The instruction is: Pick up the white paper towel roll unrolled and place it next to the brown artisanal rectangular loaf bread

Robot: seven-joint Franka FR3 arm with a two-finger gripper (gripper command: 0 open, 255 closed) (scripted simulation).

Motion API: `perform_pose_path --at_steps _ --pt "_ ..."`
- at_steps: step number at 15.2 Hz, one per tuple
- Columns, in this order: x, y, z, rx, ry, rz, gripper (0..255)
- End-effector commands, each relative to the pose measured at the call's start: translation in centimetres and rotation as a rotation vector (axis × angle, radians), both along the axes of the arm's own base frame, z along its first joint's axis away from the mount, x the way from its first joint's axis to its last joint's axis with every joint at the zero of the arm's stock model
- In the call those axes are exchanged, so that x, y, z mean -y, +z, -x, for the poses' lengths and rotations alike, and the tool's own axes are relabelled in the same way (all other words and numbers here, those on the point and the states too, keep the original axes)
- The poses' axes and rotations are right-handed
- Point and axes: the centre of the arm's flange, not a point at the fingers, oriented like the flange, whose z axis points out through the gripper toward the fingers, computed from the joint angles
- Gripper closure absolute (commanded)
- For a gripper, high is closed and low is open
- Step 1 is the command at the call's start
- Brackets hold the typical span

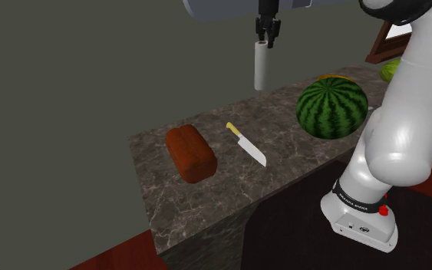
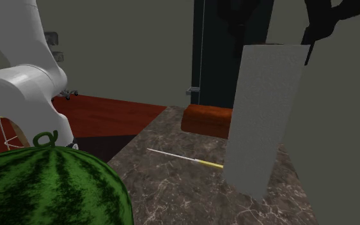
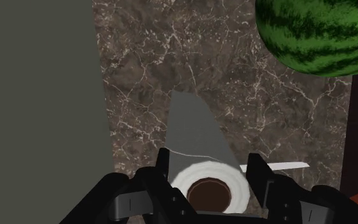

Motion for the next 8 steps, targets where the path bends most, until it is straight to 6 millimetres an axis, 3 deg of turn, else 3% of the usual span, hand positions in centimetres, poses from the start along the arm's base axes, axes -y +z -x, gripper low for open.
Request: perform_pose_path --at_steps 1,8 --pt "-2.2 0.6 0.6 0.000 -0.002 0.001 255" --pt "-11.0 2.4 2.8 0.000 -0.002 0.001 255"
